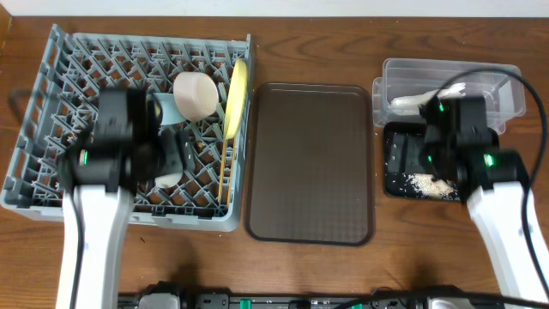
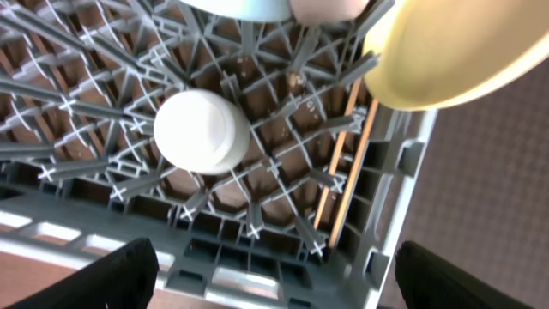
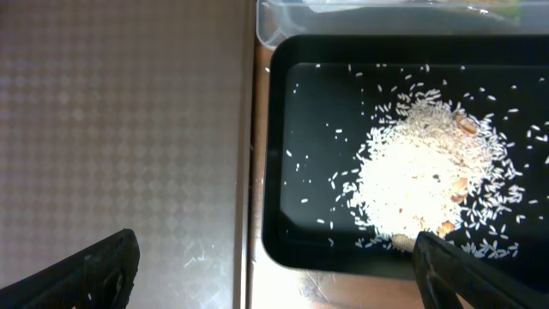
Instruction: Sort waste into correct bins and load items into the dishwasher
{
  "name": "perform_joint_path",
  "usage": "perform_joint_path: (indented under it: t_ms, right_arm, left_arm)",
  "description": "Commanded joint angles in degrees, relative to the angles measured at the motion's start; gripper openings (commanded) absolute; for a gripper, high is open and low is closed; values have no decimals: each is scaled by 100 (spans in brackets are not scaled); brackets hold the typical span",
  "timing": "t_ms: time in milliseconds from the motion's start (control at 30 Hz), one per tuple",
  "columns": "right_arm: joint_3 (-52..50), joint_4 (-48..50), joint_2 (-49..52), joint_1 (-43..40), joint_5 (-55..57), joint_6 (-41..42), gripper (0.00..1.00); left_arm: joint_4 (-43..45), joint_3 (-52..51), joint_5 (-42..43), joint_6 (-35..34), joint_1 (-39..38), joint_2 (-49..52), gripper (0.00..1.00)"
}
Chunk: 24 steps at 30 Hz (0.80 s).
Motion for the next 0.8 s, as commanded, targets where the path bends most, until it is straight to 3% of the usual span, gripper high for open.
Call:
perform_joint_path:
  t_ms: [0,233,767]
  right_arm:
    - [-568,236,-960,-9,-13,-59,99]
    - [-793,-61,-1956,-9,-2,-59,99]
    - [-796,-221,-2070,-9,0,-59,99]
  left_arm:
    - [391,-800,-7,116,4,-975,91]
    - [509,-1298,-9,116,7,-1967,96]
    - [509,-1298,-11,116,7,-1895,97]
